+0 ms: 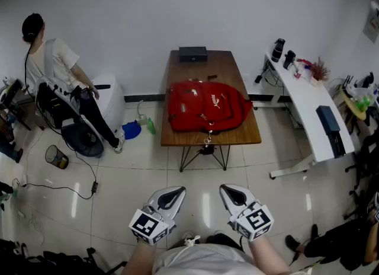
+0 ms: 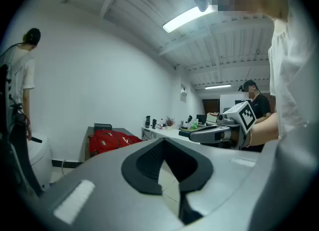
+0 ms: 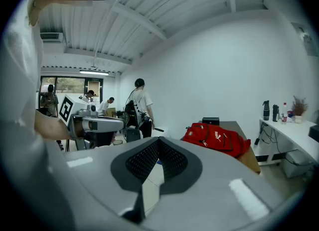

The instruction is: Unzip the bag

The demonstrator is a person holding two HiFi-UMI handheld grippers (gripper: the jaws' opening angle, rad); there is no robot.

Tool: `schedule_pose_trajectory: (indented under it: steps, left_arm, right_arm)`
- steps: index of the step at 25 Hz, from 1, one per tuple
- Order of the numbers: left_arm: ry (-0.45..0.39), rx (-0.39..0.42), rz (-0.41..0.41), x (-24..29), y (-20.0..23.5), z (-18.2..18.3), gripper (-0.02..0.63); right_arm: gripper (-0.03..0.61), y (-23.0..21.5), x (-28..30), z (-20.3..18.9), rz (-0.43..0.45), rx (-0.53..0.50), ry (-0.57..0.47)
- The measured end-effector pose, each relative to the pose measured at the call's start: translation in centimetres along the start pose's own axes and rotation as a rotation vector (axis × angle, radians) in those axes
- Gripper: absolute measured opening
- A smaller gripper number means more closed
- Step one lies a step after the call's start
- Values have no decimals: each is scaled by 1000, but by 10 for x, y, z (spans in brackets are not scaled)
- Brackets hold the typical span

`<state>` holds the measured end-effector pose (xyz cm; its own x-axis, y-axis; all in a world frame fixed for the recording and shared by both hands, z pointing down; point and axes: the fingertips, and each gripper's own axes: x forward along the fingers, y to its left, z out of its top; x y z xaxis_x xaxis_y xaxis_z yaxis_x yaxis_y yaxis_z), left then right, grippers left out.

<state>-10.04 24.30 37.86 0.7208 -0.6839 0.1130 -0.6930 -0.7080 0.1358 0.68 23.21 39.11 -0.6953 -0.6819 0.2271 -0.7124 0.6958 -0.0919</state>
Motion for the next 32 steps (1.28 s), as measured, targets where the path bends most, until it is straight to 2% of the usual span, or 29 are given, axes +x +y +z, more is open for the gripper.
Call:
schedule_pose_trajectory:
  steps: [5,10,15,19,24,28,32]
  left_arm:
    - [14,-13,9,8,32,-14,6]
    - [24,-19,18,40,64,-12,6]
    - [22,-9,63,97,105,0,6]
    - [9,5,93,156,140,22,6]
    - [28,66,110,223,166,31,6]
    - [70,28,112,260,186,19,6]
    - [91,-17,117,274,210,11,6]
  right_arm:
    - [5,-17,25,-6,-27,-5,4]
    - [5,-52,55,7,-27,14,5]
    - [5,-112,95,16,3,15,-10]
    - [5,-171,129,41,46,-14,-23]
    - [5,-237,162,60,85,-39,-26]
    - [5,-280,189,54,74,-11,24]
    - [5,-291,209,48,87,22,55]
